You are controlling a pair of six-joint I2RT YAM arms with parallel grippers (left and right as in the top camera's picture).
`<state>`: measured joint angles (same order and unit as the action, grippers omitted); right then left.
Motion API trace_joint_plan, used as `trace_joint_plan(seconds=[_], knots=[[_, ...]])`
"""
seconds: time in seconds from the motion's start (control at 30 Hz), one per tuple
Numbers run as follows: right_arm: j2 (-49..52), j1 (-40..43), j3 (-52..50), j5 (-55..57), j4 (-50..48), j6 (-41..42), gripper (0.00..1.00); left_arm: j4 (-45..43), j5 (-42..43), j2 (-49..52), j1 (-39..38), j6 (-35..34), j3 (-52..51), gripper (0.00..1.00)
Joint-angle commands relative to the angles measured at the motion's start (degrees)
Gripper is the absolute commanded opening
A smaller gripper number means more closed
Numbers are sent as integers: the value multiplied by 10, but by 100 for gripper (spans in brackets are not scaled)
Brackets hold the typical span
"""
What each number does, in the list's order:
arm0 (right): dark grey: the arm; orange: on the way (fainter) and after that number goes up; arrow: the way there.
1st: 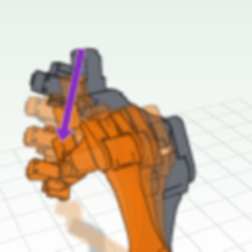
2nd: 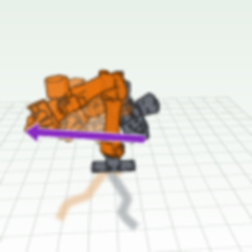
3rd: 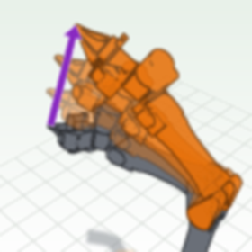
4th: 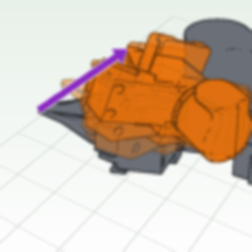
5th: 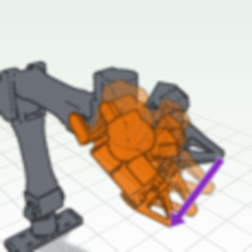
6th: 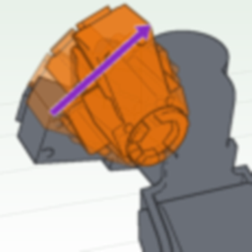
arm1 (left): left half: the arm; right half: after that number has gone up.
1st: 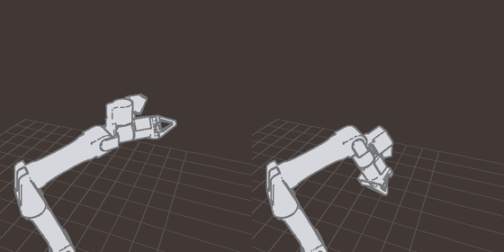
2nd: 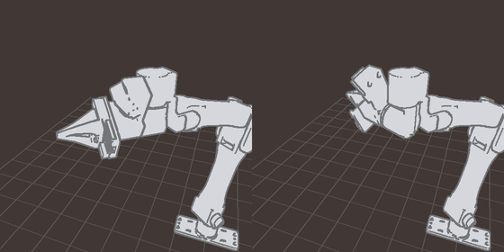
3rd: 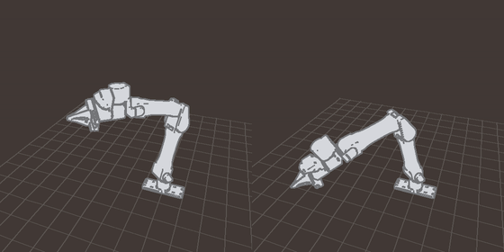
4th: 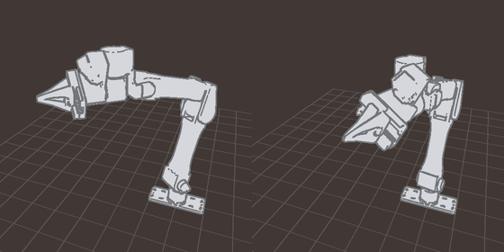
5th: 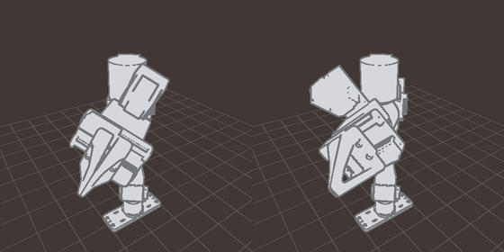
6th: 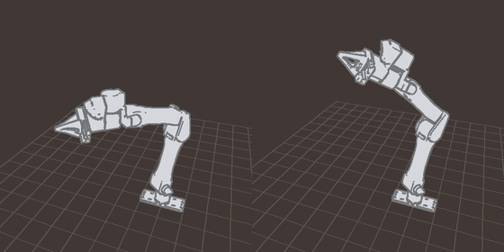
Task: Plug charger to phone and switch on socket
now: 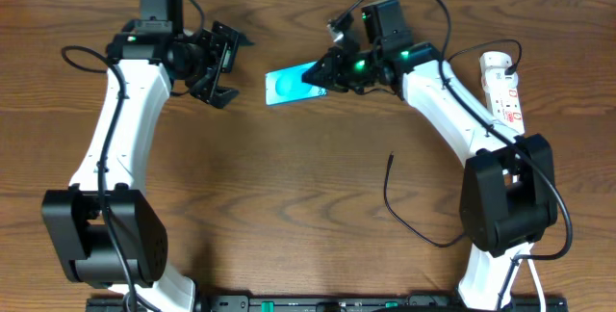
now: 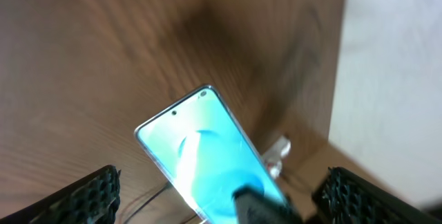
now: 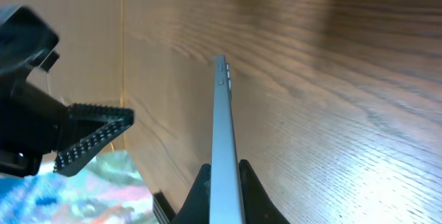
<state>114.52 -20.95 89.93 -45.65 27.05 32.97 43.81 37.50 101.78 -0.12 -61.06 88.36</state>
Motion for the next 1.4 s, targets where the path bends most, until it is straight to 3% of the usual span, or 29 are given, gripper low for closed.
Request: trace_joint_plan(seconds=[0.0, 0.17, 0.37, 0.8, 1.37], knots=[[2, 12, 7, -14, -3, 63, 1, -5, 85, -12, 19, 117, 0, 95], [2, 23, 7, -27, -22, 156, 1, -4, 123, -12, 40, 189, 0, 96], [7, 31, 5, -115, -132, 257, 1, -4, 142, -12, 45, 222, 0, 95], [103, 30, -7, -244, -380, 405, 1, -18, 144, -12, 46, 222, 0, 96], [112, 49, -6, -233, -563, 506, 1, -96, 156, -12, 47, 207, 0, 96]])
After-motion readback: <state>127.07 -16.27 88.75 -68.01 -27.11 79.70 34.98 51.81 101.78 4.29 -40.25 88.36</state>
